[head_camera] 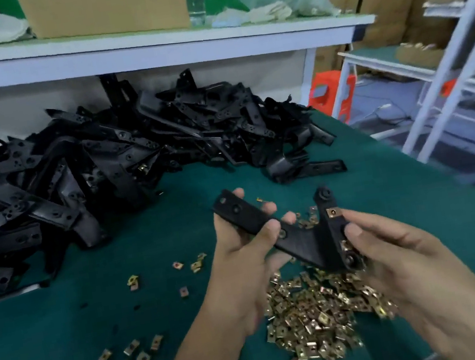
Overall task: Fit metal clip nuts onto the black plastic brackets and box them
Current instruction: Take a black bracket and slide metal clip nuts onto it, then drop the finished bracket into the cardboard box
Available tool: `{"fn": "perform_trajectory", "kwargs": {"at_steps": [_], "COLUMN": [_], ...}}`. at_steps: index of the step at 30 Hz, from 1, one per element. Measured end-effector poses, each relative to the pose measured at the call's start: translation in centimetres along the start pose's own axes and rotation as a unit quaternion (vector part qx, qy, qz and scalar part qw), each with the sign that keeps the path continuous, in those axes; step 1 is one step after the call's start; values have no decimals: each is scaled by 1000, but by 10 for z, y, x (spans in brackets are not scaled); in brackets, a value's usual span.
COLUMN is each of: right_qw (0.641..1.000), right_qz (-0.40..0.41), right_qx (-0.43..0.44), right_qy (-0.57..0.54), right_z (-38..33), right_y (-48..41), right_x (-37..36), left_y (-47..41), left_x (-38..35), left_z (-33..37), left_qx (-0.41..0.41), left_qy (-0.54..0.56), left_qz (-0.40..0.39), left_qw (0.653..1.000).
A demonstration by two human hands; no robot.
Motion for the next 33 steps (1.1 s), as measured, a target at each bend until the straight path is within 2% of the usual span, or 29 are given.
{"fn": "perform_trajectory", "kwargs": {"at_steps": [8,15,21,25,28,30,33], "right_qw": [986,957,934,886,855,855,875], "right_qz": [160,290,333,387,423,421,394], "right_qx": [38,25,-53,-78,-62,-55,-54], "right_qy": [-42,-7,117,245,293,298,276], "right_z": [-18,-19,-11,-5,-3,1,10], "right_y": [93,172,204,221,230,228,219], "right_x": [146,242,284,313,324,323,318], "left_y": [35,80,100,101,103,100,98], "left_x": [-139,-225,-239,-229,-219,-215,-210], "left_z": [-99,-174,-228,-247,-251,-253,-251], "left_qx": [108,161,248,250,252,244,239], "left_qy": [-13,-63,-145,-291,-317,-311,-288], "left_qz": [-142,-227,-233,-245,-233,-226,-219], "left_qw": [984,958,929,890,884,890,901]}}
Point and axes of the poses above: each hand's wrist, its own y-axis away from the middle knuckle, its own x-axis out of the back of the hand, z = x × y, the point moved 10 cm from there along -y, towards the middle knuckle, and after that the axes turned 1 degree about y, right-handed, at the moved point
